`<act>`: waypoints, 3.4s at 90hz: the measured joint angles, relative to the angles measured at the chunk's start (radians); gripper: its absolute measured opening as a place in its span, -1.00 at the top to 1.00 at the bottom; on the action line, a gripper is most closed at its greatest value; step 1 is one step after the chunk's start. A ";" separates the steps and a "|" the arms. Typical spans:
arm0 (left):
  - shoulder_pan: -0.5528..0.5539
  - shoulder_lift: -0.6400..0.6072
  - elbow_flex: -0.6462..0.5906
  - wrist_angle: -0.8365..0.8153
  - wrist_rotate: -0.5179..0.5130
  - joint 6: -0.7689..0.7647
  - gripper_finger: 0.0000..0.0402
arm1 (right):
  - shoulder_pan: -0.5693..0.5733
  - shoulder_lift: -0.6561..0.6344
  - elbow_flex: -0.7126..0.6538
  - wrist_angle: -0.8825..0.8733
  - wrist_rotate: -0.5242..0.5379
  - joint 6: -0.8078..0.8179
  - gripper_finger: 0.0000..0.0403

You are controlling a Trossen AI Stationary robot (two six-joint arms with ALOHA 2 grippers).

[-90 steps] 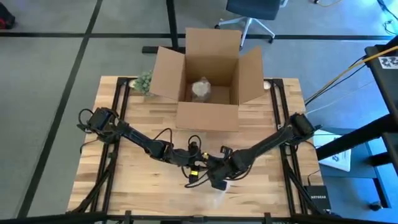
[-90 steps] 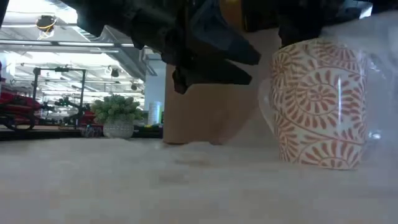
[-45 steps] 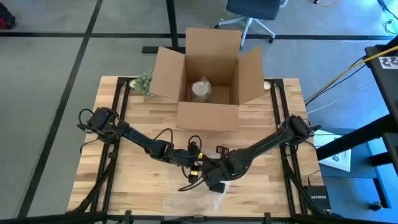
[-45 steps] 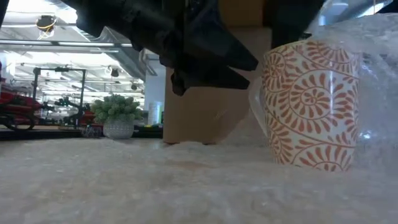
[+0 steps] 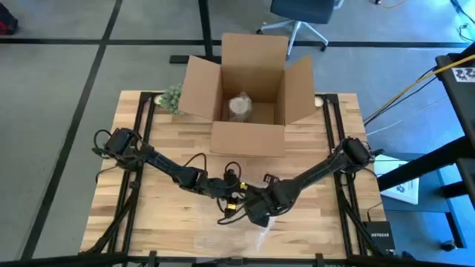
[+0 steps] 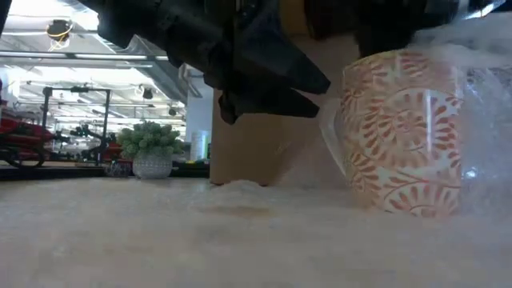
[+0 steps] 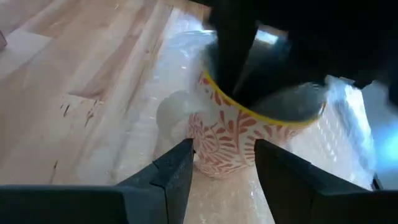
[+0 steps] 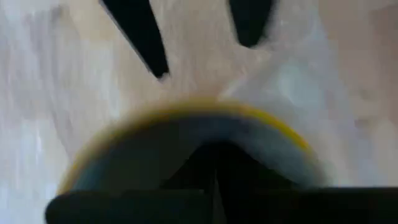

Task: Wrap mug
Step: Wrap the orange mug with bubble wrap

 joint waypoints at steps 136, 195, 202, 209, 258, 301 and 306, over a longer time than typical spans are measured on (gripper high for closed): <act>0.005 0.000 0.000 -0.012 0.000 0.018 0.23 | 0.045 0.057 0.331 -0.319 0.037 0.003 1.00; -0.291 -0.212 -0.007 -0.701 0.007 -0.164 0.23 | 0.487 -0.091 -0.035 -0.214 0.476 0.791 1.00; -0.334 -0.202 -0.016 -0.747 0.017 -0.197 0.23 | 0.520 -0.093 -0.124 -0.104 0.572 0.908 1.00; -0.366 -0.202 -0.017 -0.788 0.057 -0.160 0.23 | 0.533 -0.093 -0.196 -0.012 0.615 0.949 1.00; -0.461 -0.017 -0.026 -0.602 -0.105 0.119 0.23 | 0.524 -0.081 -0.266 0.142 0.647 0.918 1.00; -0.462 -0.092 0.013 -0.766 -0.098 -0.024 0.99 | 0.523 -0.048 -0.267 0.213 0.659 0.919 1.00; -0.456 -0.131 0.042 -0.764 -0.117 -0.013 0.99 | 0.523 -0.047 -0.267 0.213 0.662 0.919 1.00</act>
